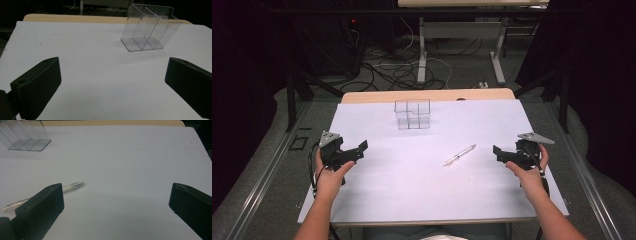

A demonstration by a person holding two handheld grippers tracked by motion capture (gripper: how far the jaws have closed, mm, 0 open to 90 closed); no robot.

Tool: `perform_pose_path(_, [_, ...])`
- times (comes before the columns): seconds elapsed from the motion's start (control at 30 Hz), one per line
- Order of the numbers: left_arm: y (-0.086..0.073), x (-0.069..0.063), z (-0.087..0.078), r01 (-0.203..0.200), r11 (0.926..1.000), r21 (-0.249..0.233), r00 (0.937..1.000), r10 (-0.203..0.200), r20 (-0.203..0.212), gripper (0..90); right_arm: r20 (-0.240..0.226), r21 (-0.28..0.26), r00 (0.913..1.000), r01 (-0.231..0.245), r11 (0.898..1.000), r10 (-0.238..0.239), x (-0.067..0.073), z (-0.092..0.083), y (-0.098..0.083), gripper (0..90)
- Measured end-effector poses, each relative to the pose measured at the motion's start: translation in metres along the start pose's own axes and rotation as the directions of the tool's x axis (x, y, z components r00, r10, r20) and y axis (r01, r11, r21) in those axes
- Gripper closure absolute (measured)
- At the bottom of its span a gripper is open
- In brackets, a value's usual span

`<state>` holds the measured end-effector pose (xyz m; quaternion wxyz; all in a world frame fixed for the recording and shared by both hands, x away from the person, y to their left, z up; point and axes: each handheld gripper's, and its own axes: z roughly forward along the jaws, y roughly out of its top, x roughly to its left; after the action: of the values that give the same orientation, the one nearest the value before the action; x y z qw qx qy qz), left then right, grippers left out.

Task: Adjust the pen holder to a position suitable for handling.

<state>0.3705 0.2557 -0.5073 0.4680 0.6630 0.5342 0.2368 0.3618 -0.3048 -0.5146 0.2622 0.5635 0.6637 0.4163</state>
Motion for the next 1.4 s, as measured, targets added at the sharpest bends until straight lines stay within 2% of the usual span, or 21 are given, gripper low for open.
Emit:
perform_pose_path(0.07, [0.001, 0.0, 0.0, 0.005, 1.0, 0.005, 0.9999, -0.005, 0.01, 0.5, 0.002, 0.004, 0.9999, 0.014, 1.0, -0.014, -0.001, 0.001, 0.0, 0.0])
perform_pose_path(0.17, [0.001, 0.001, 0.0, 0.011, 0.9999, 0.004, 0.9998, -0.011, 0.015, 0.5, 0.001, 0.011, 1.0, 0.007, 1.0, -0.007, -0.002, 0.003, -0.001, 0.0])
perform_pose_path(0.23, [0.002, 0.001, 0.0, 0.009, 0.9999, 0.007, 0.9998, -0.009, 0.015, 0.5, 0.004, 0.011, 1.0, -0.002, 1.0, 0.002, -0.003, 0.004, -0.001, 1.0])
perform_pose_path(0.27, [0.003, 0.0, -0.001, 0.012, 0.9999, 0.007, 0.9998, -0.012, 0.016, 0.9, 0.016, 0.004, 0.9993, -0.034, 0.999, 0.034, -0.002, 0.004, -0.001, 3.2])
perform_pose_path(0.4, [0.008, -0.003, -0.004, 0.027, 0.9996, -0.007, 0.9995, -0.027, 0.016, 2.5, 0.022, 0.0, 0.9988, -0.043, 0.999, 0.043, -0.002, 0.003, -0.001, 4.0])
perform_pose_path(0.53, [0.017, -0.007, -0.003, 0.016, 0.9998, -0.014, 0.9998, -0.016, 0.007, 2.7, 0.031, 0.005, 0.9988, -0.038, 0.999, 0.038, -0.003, 0.001, -0.002, 3.5])
perform_pose_path(0.73, [0.036, -0.012, 0.002, 0.048, 0.9985, -0.028, 0.9986, -0.047, 0.023, 4.6, 0.027, 0.005, 0.9983, -0.051, 0.999, 0.051, -0.005, -0.003, -0.003, 3.4])
perform_pose_path(0.8, [0.041, -0.015, 0.004, 0.041, 0.9988, -0.025, 0.9988, -0.04, 0.026, 11.3, 0.025, 0.007, 0.9983, -0.054, 0.999, 0.054, -0.005, -0.003, -0.003, 4.3])
perform_pose_path(0.93, [0.051, -0.023, 0.012, 0.017, 0.9998, -0.012, 0.9997, -0.017, 0.019, 15.6, 0.033, 0.008, 0.998, -0.054, 0.999, 0.054, -0.006, -0.002, -0.003, 4.8])
perform_pose_path(1.2, [0.079, -0.042, 0.03, 0.006, 1.0, -0.002, 0.9984, -0.006, 0.057, 16.2, 0.02, 0.007, 0.9981, -0.058, 0.998, 0.057, -0.002, -0.003, -0.003, 5.8])
perform_pose_path(1.4, [0.1, -0.056, 0.043, -0.021, 0.9998, -0.004, 0.9974, 0.022, 0.069, 18.3, 0.014, 0.008, 0.9987, -0.049, 0.999, 0.049, -0.001, -0.003, -0.004, 6.2])
